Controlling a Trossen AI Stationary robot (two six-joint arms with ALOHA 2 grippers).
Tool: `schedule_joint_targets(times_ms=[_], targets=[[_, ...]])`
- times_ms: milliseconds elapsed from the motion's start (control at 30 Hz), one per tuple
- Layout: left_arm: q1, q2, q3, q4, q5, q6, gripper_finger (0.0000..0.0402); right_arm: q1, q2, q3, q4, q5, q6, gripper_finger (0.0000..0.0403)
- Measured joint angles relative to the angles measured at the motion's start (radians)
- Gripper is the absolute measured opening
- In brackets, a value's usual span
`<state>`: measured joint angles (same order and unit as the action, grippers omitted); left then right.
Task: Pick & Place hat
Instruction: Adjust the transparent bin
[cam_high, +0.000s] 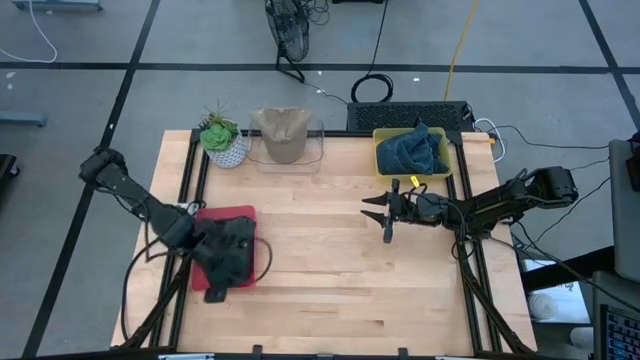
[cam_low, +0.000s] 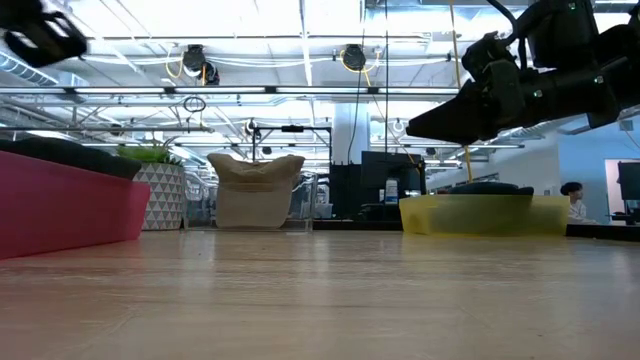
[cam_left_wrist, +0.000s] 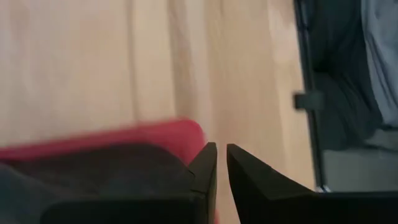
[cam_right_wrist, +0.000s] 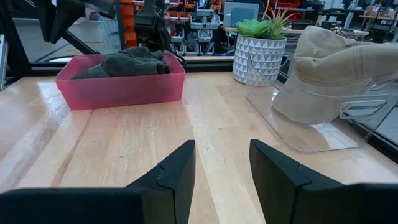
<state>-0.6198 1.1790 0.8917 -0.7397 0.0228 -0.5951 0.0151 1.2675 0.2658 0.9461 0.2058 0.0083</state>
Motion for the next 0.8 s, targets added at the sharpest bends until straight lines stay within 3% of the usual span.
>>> schedule_joint_targets(times_ms=[267,600,800], targets=[[-0.173,0.026,-0.005,0.001,-0.074,-0.208,0.0047,0.0,0.0,0.0,0.014,0.0,0.0,0.013],[-0.244,0.138,-0.098,0.196,-0.013,-0.295,0.0046,0.0,0.0,0.0,0.014,0.001,0.004,0.013],[-0.247,0.2,-0.117,0.059,0.042,-0.342,0.0046,0.0,0.0,0.0,0.014,0.002,0.003,0.013]])
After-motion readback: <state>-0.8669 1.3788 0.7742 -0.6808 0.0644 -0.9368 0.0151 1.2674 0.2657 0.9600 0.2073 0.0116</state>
